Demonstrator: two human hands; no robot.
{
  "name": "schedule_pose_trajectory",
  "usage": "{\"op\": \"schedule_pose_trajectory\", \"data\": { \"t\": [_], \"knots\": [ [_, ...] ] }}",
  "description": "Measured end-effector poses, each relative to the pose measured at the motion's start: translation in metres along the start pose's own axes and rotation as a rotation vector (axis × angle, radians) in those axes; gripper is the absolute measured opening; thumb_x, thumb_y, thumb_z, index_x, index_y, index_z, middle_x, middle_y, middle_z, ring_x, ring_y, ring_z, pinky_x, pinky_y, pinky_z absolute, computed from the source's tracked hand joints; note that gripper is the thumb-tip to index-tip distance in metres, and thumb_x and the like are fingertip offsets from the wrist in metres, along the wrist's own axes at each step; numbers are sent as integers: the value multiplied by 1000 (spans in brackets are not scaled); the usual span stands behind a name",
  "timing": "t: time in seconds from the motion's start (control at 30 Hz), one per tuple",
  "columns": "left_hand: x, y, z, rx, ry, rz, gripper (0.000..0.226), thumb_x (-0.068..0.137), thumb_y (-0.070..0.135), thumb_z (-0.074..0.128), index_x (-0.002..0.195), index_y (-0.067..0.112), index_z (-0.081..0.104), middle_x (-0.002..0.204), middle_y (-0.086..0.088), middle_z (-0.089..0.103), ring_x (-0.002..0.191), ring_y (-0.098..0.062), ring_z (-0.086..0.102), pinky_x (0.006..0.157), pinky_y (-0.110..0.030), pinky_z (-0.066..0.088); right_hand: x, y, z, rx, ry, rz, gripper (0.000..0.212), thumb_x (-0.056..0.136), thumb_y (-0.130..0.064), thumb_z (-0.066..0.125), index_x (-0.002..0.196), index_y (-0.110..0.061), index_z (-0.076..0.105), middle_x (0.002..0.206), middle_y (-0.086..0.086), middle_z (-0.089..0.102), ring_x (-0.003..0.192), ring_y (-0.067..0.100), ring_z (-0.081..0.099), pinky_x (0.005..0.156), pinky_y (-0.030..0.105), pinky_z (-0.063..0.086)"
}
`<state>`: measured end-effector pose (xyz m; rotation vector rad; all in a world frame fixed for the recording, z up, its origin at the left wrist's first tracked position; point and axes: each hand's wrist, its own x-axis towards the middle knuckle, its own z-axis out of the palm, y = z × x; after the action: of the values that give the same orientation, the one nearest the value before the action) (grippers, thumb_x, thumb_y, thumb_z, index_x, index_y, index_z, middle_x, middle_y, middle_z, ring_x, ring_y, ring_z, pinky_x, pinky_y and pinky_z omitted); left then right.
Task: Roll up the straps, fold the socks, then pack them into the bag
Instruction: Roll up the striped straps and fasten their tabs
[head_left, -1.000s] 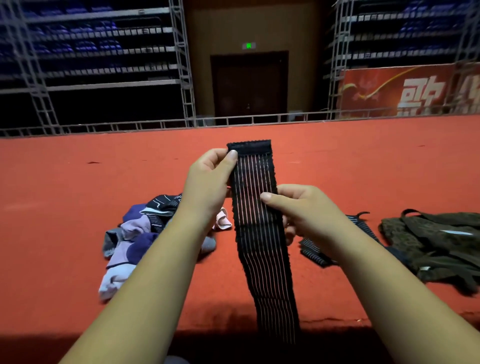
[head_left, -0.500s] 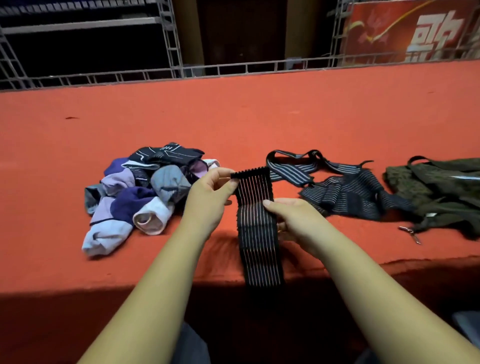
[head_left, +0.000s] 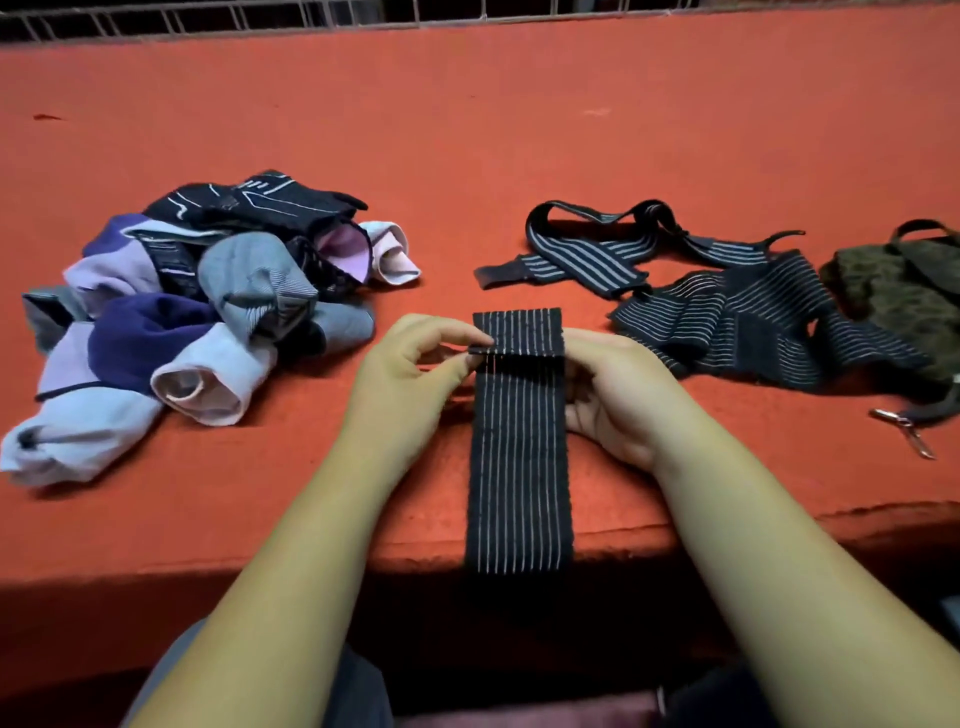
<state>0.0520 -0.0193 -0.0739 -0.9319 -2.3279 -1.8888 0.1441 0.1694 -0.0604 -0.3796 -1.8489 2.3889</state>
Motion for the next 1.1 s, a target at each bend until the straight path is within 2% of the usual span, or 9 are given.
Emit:
{"op": "schedule_pose_trajectory", "data": {
  "t": [0.2,0.37,0.47,0.57,0.67,0.8,0.9,1.0,1.1],
  "knots": [
    [-3,-6,-2,66,-59,41,28,91,-2,74,101,22,82,101,14,64,89,-9,69,88,-44,62,3,5,-6,58,-41,6,28,103,-8,54,117,-2,78,116,18,78,102,27,77,80,39,64],
    [-4,-7,-4,46,-65,26,28,90,-5,75,101,20,83,107,6,67,92,-23,73,83,-32,59,2,7,-7,114,-50,29,36,107,-16,45,121,0,74,118,22,77,106,31,76,81,42,65],
    [-6,-7,-5,82,-76,53,34,87,-10,74,104,17,83,111,-1,70,101,-10,72,94,-23,55,-1,7,-9,125,-91,40,45,106,-27,39,127,-3,72,119,22,76,101,28,76,85,42,63],
    [-10,-2,-5,75,-83,61,42,86,-16,66,105,17,83,114,-3,71,104,-5,71,100,-19,53,-6,10,-9,-13,-80,-47,28,105,-11,50,119,-6,75,114,17,77,90,19,73,79,32,60],
    [-12,1,-4,58,-68,-6,43,89,-14,57,102,19,82,109,3,75,97,-7,74,87,-15,54,-12,15,-8,-91,-99,-117,35,102,5,49,125,-5,73,122,16,76,103,22,73,95,43,57],
    [-15,3,0,-247,-31,-218,18,97,1,69,108,15,65,99,2,75,77,-15,70,69,-32,62,-17,14,-7,-97,-92,-160,39,102,7,46,130,-6,70,127,20,74,122,38,70,110,58,50],
    [-13,0,2,-247,-112,-345,24,95,12,77,114,17,64,93,3,75,66,-14,64,51,-26,49,-17,17,-9,-91,-102,-161,40,103,6,47,135,-7,68,130,23,72,126,48,65,115,69,42],
    [-9,-2,1,-289,-113,-353,23,93,10,78,113,15,68,91,-1,75,64,-17,62,51,-24,44,-18,16,-11,-200,-61,-129,28,105,-2,57,128,-10,71,122,18,76,118,48,69,103,64,52],
    [-8,-2,1,-382,-76,-368,29,93,5,77,120,6,67,99,-10,73,69,-20,64,53,-24,49,-16,15,-14,-390,-4,-128,11,104,-10,64,108,-4,73,86,10,74,74,31,68,69,43,55]
  ]
}}
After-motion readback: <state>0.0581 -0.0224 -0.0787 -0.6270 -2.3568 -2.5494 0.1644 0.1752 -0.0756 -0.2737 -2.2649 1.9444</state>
